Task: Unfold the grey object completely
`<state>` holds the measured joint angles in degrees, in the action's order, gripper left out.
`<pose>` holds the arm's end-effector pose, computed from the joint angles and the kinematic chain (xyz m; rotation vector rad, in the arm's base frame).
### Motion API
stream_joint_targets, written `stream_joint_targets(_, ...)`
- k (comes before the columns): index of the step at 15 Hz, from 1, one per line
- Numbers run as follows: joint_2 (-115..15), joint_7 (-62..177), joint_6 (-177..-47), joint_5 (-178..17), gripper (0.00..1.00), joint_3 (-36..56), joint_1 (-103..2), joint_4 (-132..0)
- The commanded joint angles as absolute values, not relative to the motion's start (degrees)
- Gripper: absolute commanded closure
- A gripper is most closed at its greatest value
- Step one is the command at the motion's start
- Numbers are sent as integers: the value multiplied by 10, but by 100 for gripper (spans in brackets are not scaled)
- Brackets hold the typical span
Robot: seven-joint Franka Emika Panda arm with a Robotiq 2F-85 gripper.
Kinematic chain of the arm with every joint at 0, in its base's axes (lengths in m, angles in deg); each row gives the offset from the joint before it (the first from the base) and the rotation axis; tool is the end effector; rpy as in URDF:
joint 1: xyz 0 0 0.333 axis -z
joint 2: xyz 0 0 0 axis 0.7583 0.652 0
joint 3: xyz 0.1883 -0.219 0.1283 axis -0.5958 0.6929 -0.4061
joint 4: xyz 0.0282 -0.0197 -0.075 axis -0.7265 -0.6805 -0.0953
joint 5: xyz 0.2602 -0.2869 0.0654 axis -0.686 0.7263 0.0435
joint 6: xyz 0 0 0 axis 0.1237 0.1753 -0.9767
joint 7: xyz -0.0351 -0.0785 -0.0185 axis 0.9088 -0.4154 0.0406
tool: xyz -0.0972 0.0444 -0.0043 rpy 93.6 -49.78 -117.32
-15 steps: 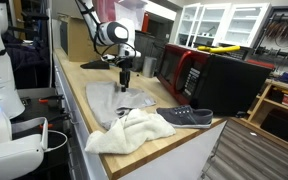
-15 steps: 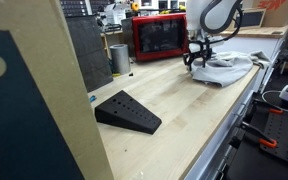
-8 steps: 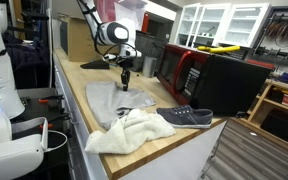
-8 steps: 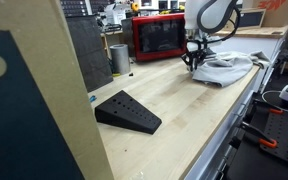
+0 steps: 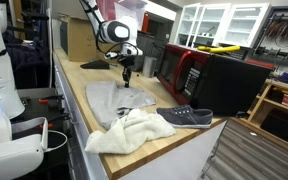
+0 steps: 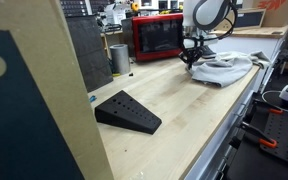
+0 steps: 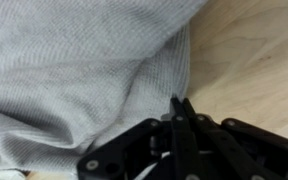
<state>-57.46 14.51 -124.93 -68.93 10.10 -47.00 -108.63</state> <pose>0.5138 -0.0540 0.2709 2.8168 -1.0795 0.1710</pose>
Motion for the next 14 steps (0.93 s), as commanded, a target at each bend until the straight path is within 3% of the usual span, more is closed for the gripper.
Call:
stream_joint_targets(1, -582, 156, -1248, -729, 100, 97, -488, -1049)
stream_joint_targets(9, -595, 152, -1223, -737, 100, 88, -519, -916)
stream_joint_targets(10, -601, 157, -1222, -739, 73, 87, -518, -905)
stream_joint_targets(12, -615, 168, -1226, -748, 65, 86, -514, -900)
stream_joint_targets(14, -637, 171, -1231, -749, 50, 88, -508, -917)
